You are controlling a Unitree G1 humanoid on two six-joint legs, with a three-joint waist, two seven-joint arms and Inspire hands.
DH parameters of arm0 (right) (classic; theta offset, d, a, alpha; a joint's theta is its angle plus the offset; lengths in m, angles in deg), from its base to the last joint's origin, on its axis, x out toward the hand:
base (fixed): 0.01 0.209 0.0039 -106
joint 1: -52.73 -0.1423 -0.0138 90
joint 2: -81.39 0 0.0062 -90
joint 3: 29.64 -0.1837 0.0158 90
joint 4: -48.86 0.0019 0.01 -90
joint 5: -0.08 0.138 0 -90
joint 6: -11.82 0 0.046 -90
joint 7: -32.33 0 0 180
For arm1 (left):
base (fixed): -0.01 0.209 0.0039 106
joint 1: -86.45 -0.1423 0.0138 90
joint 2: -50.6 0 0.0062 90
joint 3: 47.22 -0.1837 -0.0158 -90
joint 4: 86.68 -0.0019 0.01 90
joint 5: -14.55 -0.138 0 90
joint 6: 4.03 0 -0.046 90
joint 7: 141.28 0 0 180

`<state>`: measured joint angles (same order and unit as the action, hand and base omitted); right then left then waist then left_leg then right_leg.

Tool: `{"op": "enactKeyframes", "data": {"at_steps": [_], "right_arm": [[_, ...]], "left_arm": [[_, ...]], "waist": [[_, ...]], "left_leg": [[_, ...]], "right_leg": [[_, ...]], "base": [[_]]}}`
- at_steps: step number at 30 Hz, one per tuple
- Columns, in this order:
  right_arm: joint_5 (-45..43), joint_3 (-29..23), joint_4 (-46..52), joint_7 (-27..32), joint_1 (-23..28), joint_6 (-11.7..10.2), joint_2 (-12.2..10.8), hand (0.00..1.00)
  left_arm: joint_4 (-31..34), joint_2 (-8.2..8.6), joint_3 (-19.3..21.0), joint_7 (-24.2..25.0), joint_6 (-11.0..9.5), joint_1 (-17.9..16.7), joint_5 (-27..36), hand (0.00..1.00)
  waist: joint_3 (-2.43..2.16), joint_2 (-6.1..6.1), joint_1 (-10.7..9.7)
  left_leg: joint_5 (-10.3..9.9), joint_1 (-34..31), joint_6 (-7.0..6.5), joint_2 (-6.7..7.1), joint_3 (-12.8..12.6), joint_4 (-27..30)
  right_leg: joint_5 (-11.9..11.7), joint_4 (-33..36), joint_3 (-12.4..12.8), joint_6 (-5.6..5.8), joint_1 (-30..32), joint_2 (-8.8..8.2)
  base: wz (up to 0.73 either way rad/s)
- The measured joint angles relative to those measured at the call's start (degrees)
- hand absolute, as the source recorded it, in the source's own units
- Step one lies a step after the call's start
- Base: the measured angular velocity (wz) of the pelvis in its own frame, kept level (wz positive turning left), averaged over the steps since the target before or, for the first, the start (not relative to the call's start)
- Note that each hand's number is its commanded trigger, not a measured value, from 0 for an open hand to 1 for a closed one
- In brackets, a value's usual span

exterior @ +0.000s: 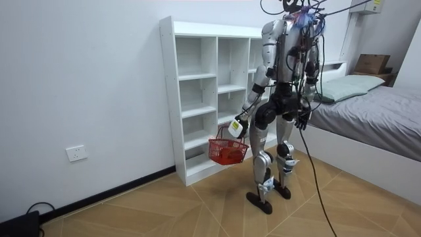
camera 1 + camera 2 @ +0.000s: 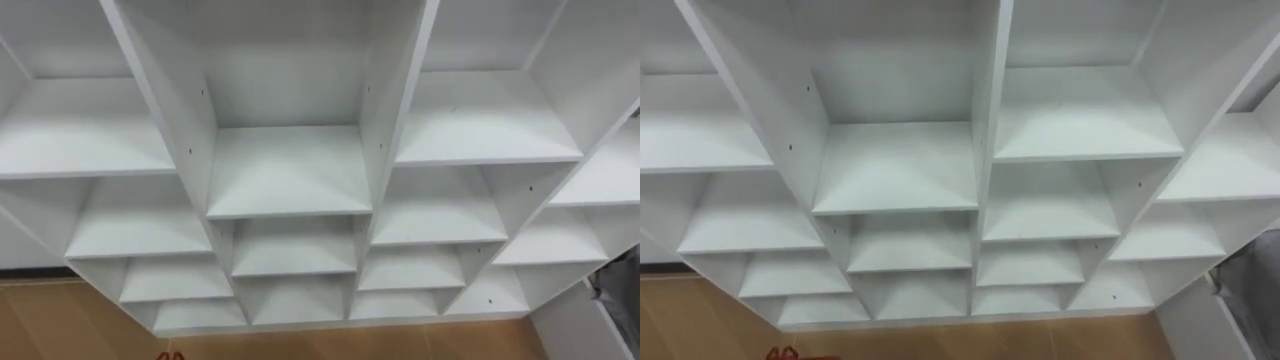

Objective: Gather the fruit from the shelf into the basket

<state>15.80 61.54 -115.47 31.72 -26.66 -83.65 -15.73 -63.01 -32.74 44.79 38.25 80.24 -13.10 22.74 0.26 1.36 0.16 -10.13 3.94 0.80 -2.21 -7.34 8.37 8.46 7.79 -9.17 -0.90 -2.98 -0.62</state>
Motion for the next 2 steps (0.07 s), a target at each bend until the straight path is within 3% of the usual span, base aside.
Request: {"op": "enactKeyframes", "data": {"at_steps": [2], "right_arm": [[0.01, -0.13, 0.00, -0.11, -0.39, 0.39, -0.05, 0.00]], "left_arm": [[-0.03, 0.08, 0.02, 0.00, 0.53, 0.02, 0.00, 1.00]], "waist": [[0.00, -0.02, 0.03]], "left_leg": [[-0.01, -0.02, 0.01, 0.00, -0.06, -0.01]], "right_leg": [[0.00, -0.04, 0.02, 0.00, 0.01, 0.02]], "base": [[0.00]]}}
